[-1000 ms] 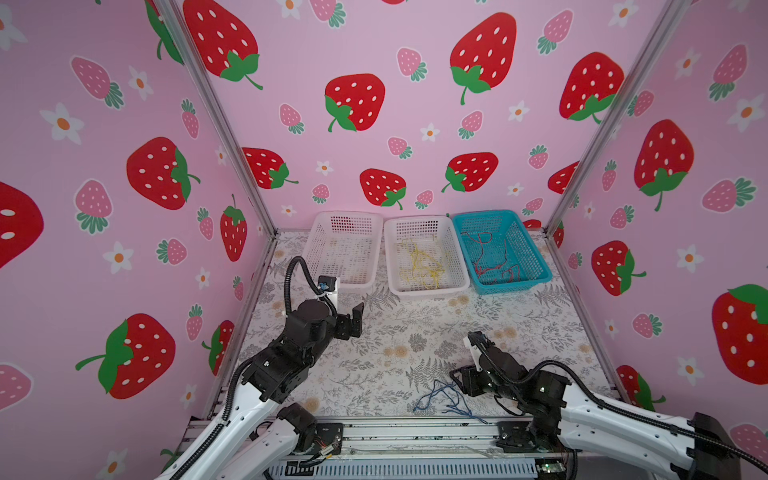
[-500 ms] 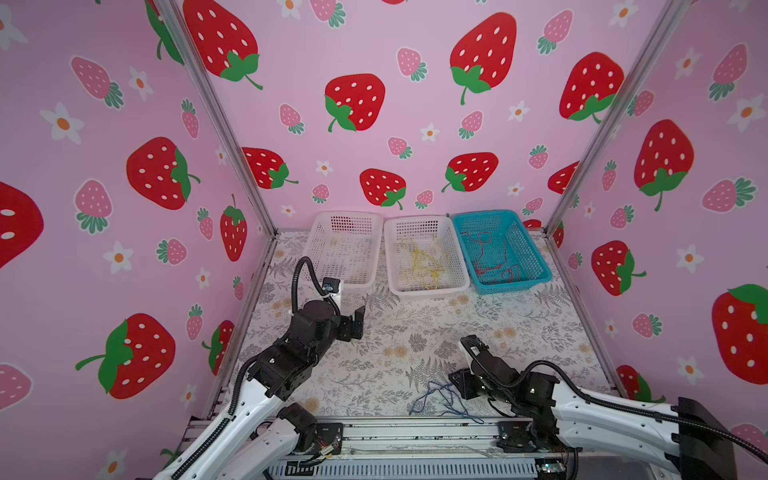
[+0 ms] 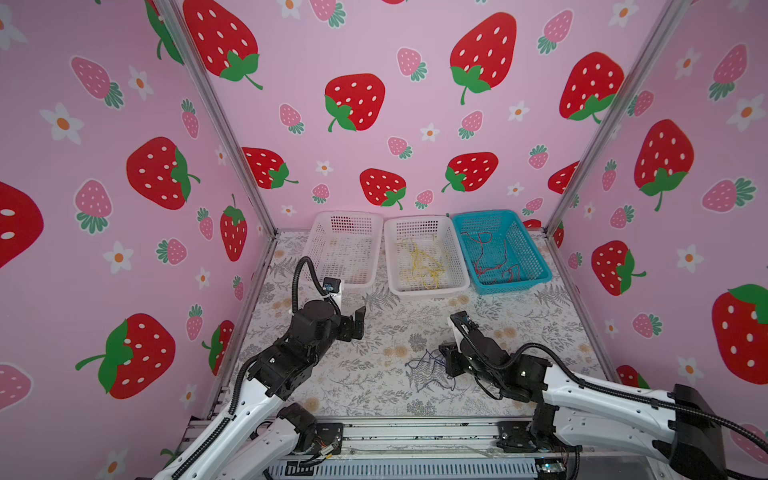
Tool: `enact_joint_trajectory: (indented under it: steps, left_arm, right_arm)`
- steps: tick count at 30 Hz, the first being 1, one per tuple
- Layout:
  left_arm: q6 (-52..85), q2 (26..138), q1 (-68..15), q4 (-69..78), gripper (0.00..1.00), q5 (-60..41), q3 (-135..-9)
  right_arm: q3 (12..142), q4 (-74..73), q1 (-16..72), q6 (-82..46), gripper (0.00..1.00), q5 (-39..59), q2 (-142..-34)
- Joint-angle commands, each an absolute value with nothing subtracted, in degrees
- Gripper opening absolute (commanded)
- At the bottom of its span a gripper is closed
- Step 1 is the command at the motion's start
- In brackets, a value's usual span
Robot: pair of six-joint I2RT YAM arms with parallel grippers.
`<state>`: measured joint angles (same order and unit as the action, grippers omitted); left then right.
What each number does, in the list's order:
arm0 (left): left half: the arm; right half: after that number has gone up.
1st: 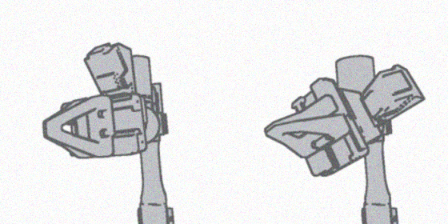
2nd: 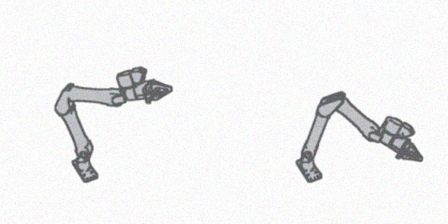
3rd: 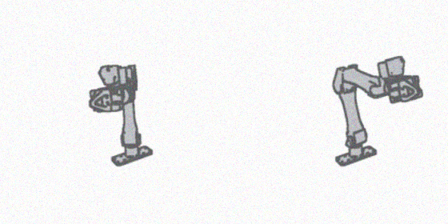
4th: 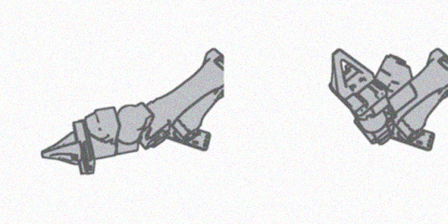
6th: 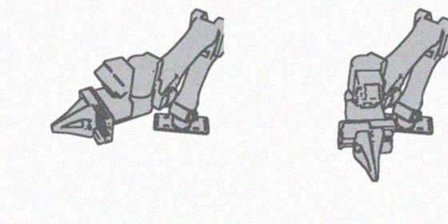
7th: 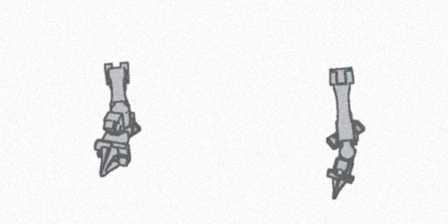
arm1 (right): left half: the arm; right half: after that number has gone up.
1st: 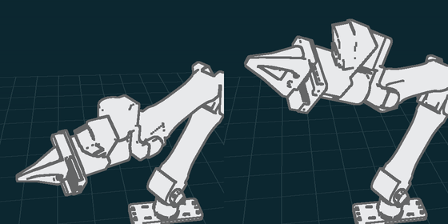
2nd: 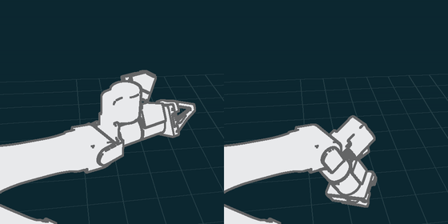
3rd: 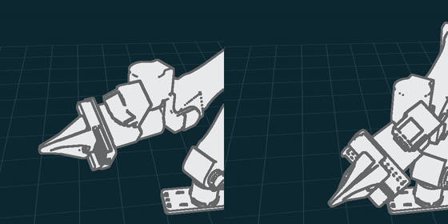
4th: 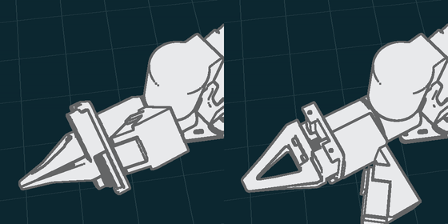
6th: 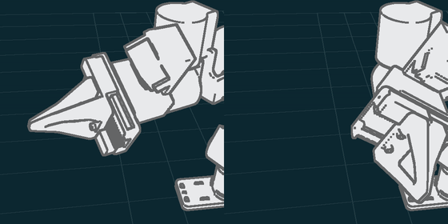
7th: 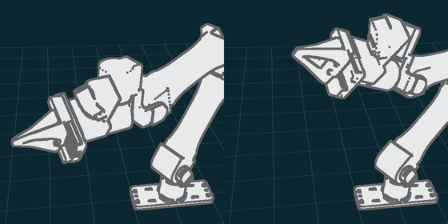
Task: Untangle the cables
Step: 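Lift the blue wires with the right gripper toward the left gripper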
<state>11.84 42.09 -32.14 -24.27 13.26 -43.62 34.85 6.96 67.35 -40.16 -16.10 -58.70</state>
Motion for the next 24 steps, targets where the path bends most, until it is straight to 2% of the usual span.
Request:
enact_joint_trajectory:
  steps: [1,6,14,19,24]
  left_arm:
    - [12.26,40.91,-32.16,-24.06,0.99,10.46,-44.25]
    - [15.68,38.39,-32.17,-23.52,0.99,2.97,-44.78]
    - [30.24,34.53,-32.17,-17.55,0.99,-7.13,-38.62]
    - [39.27,32.43,-32.22,-3.26,0.99,-14.93,-29.6]
    - [44.57,31.18,-32.31,11.41,0.99,-17.01,-21.12]
  right_arm:
    - [37.69,0.33,67.59,-31.95,0.0,-18.77,-59.68]
    - [37.24,-11.56,67.37,-27.6,0.0,-15.47,-57.93]
    - [33.59,-23.11,64.39,-24.3,0.0,-2.98,-52.56]
    - [31.58,-27.14,61.0,-25.76,0.0,5.58,-48.81]
    - [30.67,-29.17,57.68,-27.88,0.0,13.5,-47.31]
